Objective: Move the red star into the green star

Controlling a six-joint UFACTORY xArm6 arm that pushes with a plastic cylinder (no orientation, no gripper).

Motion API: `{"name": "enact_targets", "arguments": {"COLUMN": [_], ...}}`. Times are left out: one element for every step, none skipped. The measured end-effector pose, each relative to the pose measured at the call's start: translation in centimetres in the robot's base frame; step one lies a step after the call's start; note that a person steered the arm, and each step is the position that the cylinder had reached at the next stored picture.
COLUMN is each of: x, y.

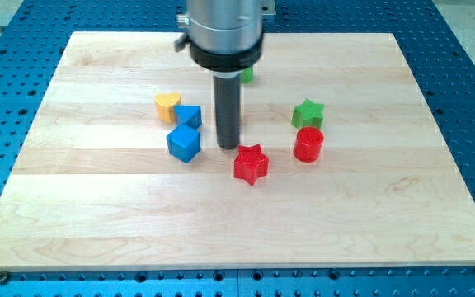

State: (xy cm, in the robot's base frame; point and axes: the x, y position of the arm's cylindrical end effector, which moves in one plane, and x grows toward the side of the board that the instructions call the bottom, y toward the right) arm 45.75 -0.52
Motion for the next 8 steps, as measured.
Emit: {"name": "enact_targets", "arguments": {"x": [3.7, 3.3, 4.6, 9.1, 4.0, 3.1, 0.5, 7.3], "y": [-4.9, -8.4, -8.1, -11.0, -10.4, -8.2, -6.0, -5.3]}}
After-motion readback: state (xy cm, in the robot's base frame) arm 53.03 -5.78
